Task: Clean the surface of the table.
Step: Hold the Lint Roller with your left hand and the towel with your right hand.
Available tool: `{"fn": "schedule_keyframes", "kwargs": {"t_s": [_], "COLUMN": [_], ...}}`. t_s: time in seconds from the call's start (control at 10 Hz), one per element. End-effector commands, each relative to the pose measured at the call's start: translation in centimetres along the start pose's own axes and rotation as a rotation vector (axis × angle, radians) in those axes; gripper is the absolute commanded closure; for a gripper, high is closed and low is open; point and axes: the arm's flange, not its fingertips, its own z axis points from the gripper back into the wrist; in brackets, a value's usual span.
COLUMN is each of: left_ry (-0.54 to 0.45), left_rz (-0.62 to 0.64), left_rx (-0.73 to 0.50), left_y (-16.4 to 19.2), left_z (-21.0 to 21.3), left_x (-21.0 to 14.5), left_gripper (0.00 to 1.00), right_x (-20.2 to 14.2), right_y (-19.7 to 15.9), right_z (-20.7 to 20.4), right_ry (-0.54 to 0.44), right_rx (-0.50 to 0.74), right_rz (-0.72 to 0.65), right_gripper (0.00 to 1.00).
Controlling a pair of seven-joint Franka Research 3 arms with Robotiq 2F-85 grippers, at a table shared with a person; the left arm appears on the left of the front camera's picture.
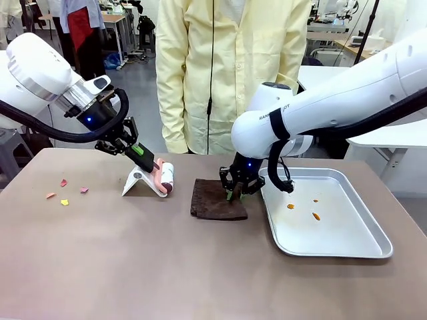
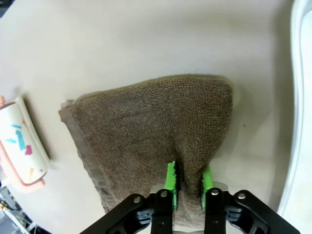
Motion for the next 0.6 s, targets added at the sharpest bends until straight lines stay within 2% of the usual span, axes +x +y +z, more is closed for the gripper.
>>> {"fn": "schedule_keyframes", "kwargs": {"t_s": [0.0, 0.5], "left_ry": [-0.016, -0.038], "left_rz": [-0.015, -0.036], "left_rx": [-0.021, -0.037], "left_y": [-0.02, -0.4], "left_z": [-0.13, 0.01], "left_x": [0.25, 0.05], "left_gripper": [1.0, 1.0], "right_x": [0.56, 0.85], "right_y": [0.53, 0.19], "right_z": [-0.39, -0.5], "right_ry": [0.007, 0.015], "right_rx": [-0.016, 0.002], "right_rz": [0.002, 0.001], "right_gripper": [1.0, 1.0]}}
